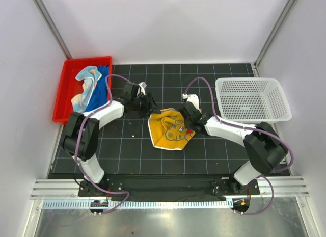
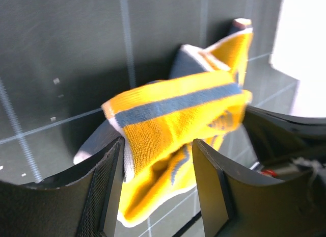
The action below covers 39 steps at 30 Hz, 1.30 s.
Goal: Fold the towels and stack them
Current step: Flatten out the crumpled towel
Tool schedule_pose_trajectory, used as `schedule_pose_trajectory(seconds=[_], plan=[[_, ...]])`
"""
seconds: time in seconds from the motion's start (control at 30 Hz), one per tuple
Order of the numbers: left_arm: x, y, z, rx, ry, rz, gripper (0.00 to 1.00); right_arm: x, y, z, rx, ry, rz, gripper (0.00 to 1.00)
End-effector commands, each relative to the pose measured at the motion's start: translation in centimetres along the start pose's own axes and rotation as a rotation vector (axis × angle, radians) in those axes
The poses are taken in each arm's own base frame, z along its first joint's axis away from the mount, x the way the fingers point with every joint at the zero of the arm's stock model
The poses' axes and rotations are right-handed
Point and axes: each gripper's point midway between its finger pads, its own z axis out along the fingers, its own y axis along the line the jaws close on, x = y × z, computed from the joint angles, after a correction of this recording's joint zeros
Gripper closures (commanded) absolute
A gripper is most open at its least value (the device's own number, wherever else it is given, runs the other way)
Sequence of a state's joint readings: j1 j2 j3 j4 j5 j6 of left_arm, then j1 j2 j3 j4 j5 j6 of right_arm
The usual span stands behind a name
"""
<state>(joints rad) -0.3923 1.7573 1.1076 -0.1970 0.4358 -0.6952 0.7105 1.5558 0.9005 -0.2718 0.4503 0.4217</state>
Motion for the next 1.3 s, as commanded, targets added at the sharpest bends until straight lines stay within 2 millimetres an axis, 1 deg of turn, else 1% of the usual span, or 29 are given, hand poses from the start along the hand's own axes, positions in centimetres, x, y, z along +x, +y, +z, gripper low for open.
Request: schedule_pose_trajectory(seconds=[0.0, 0.07, 0.2, 0.3, 0.33, 0.37, 0.4, 0.43, 0.47, 0.5, 0.53, 0.63, 0.67, 0.7, 0.73, 0.8, 0.87, 0.9, 0.97, 1.03, 1.07, 1.13, 1.17, 1.2, 1.23, 1.27], plan=[[-1.2, -3.8, -1.5, 0.14, -0.057, 0.056, 0.43, -2.6, 0.7, -0.2, -0.008, -0.073, 0.053, 0.99], [-0.8, -4.3, -1.5, 0.157, -0.045, 0.075, 0.43, -2.6, 0.5, -0.2, -0.003, -0.073, 0.052, 0.99], [0.7, -5.2, -1.2, 0.174, -0.018, 0.112, 0.46, -2.6, 0.0, -0.3, 0.021, -0.085, 0.055, 0.99], [1.4, -4.8, -1.3, 0.152, -0.022, 0.113, 0.51, -2.9, -0.5, -0.6, 0.036, -0.099, 0.064, 0.99], [1.6, -5.1, -1.6, 0.154, -0.029, 0.12, 0.54, -3.0, -0.7, -0.7, 0.046, -0.103, 0.066, 0.99], [2.0, -4.6, -1.7, 0.136, -0.025, 0.115, 0.57, -3.0, -1.0, -0.7, 0.051, -0.102, 0.074, 0.99], [2.1, -4.1, -1.7, 0.11, -0.035, 0.111, 0.61, -3.2, -1.2, -0.8, 0.052, -0.108, 0.085, 0.99], [2.1, -4.1, -2.0, 0.104, -0.043, 0.118, 0.66, -3.2, -1.3, -0.8, 0.054, -0.109, 0.09, 0.99], [2.7, -3.4, -2.0, 0.08, -0.029, 0.111, 0.68, -3.1, -1.4, -0.8, 0.055, -0.108, 0.095, 0.99], [2.7, -2.9, -2.0, 0.05, -0.039, 0.111, 0.7, -3.3, -1.4, -1.0, 0.049, -0.115, 0.102, 0.99], [2.9, -2.5, -2.0, 0.032, -0.035, 0.116, 0.77, -3.2, -1.5, -0.9, 0.049, -0.114, 0.107, 0.99], [3.5, -1.2, -2.1, -0.035, -0.039, 0.118, 0.85, -3.3, -2.0, -0.9, 0.063, -0.118, 0.12, 0.99], [3.9, -0.8, -2.3, -0.054, -0.036, 0.118, 0.87, -3.3, -2.1, -1.0, 0.064, -0.118, 0.122, 0.99], [4.4, -0.8, -2.3, -0.059, -0.031, 0.123, 0.88, -3.3, -2.3, -1.0, 0.065, -0.119, 0.13, 0.99], [4.9, -0.4, -2.3, -0.076, -0.026, 0.122, 0.89, -3.2, -2.7, -0.9, 0.073, -0.116, 0.139, 0.99], [5.6, -0.5, -2.3, -0.085, -0.019, 0.135, 0.9, -3.2, -3.1, -0.9, 0.078, -0.116, 0.154, 0.99], [6.5, -0.2, -2.2, -0.106, -0.008, 0.14, 0.92, -3.2, -3.7, -0.9, 0.079, -0.115, 0.174, 0.99], [6.6, 0.0, -2.1, -0.114, -0.005, 0.139, 0.96, -3.3, -3.8, -0.8, 0.075, -0.118, 0.188, 0.99], [7.1, 0.7, -2.1, -0.142, -0.004, 0.135, 0.98, -3.2, -4.5, -0.7, 0.08, -0.112, 0.212, 0.99], [6.9, 1.1, -2.4, -0.165, -0.029, 0.133, 0.99, -3.1, -4.3, -0.7, 0.058, -0.111, 0.223, 0.99], [6.6, 1.1, -2.6, -0.173, -0.043, 0.132, 0.98, -3.1, -4.3, -0.7, 0.055, -0.112, 0.226, 0.99], [5.3, 0.1, -3.4, -0.166, -0.094, 0.141, 0.88, -3.1, -4.0, -0.6, 0.042, -0.108, 0.224, 0.99], [4.7, 0.1, -3.7, -0.183, -0.117, 0.142, 0.82, -3.0, -4.0, -0.6, 0.04, -0.104, 0.223, 0.99], [4.0, -0.3, -4.1, -0.188, -0.139, 0.145, 0.64, -3.0, -4.0, -0.5, 0.041, -0.102, 0.223, 0.99], [2.7, -1.3, -4.5, -0.182, -0.171, 0.152, 0.57, -2.9, -3.9, -0.4, 0.038, -0.098, 0.219, 0.99], [2.0, -1.4, -4.6, -0.189, -0.19, 0.152, 0.53, -2.9, -3.8, -0.4, 0.034, -0.097, 0.221, 0.99]])
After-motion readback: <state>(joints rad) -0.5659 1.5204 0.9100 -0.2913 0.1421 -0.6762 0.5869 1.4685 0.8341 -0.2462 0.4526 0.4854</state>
